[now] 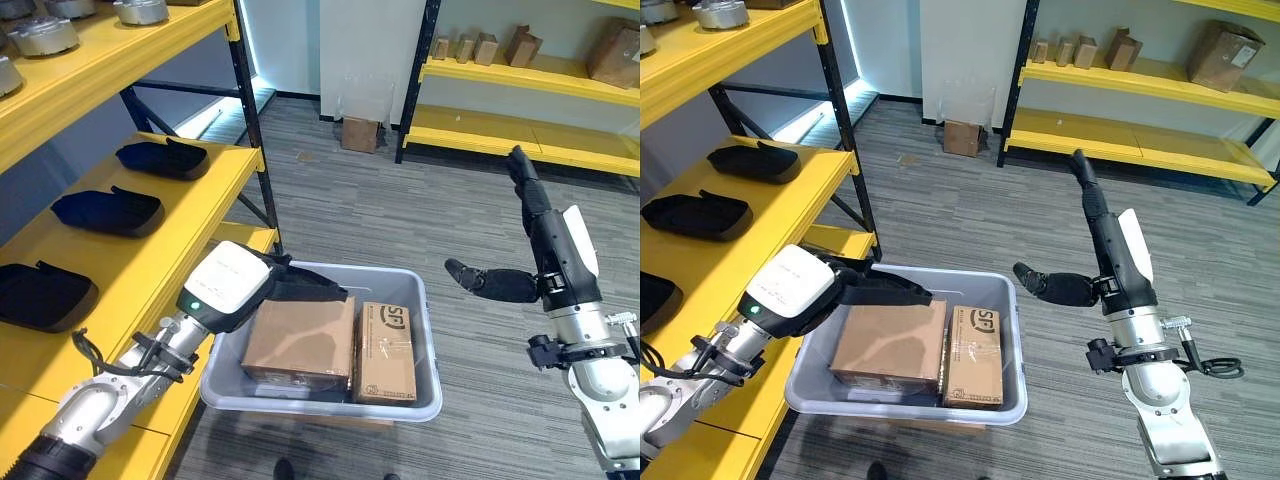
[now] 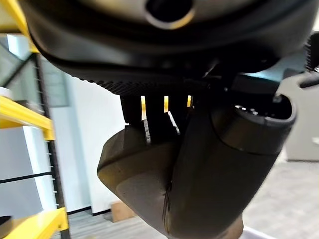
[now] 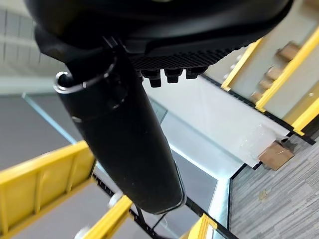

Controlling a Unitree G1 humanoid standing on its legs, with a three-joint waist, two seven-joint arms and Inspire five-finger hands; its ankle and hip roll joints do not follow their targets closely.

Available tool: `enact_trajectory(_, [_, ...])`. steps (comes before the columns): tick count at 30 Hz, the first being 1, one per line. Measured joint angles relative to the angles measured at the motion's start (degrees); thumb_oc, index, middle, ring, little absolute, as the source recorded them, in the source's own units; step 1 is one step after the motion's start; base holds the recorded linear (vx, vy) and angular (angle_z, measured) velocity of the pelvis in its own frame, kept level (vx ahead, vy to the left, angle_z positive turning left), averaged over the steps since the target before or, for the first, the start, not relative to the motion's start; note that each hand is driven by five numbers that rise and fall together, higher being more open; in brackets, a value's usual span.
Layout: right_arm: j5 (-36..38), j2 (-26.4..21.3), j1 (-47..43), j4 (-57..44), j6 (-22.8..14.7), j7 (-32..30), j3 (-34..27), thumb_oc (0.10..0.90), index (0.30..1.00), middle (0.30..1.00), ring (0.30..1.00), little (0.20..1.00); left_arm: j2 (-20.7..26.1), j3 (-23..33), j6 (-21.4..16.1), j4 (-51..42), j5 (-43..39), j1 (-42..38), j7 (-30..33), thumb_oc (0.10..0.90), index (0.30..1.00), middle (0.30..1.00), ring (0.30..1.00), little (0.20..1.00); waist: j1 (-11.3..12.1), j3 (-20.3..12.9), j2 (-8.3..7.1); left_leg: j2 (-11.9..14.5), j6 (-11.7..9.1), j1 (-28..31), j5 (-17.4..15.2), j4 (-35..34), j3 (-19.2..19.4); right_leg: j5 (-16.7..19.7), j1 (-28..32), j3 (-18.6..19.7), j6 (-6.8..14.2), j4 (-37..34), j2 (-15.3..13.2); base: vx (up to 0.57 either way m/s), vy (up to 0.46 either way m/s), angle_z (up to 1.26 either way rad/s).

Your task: Move parts from the plastic box to the shelf.

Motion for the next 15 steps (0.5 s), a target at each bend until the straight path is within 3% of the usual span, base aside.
enact_trajectory(9, [0.0,0.7,-0.5,0.1,0.3,-0.6,0.6,0.900,1.000,1.000,1.000,1.000,-3.1,6.3,0.3,-8.7,-4.0,5.6,0.9,0.400,0.300,0.300,0.300,0.300,0.3,0.7,0.25,1.8,0.0,1.3,0.0,0.4,1.3,-0.1,0.2,1.6,-0.8,0.9,2.1,-0.10,-0.149,-0.10])
enact_trajectory(15, [0.1,1.4,-7.3,0.3,0.0,-1.8,7.1,0.900,1.000,1.000,1.000,1.000,-5.0,12.7,1.2,-10.9,-7.2,8.4,3.4,0.400,0.300,0.300,0.300,0.300,1.6,7.0,1.69,7.3,-1.7,0.4,0.9,2.1,1.2,-4.0,-5.4,2.6,-4.2,10.7,7.1,-0.21,-0.210,-0.18])
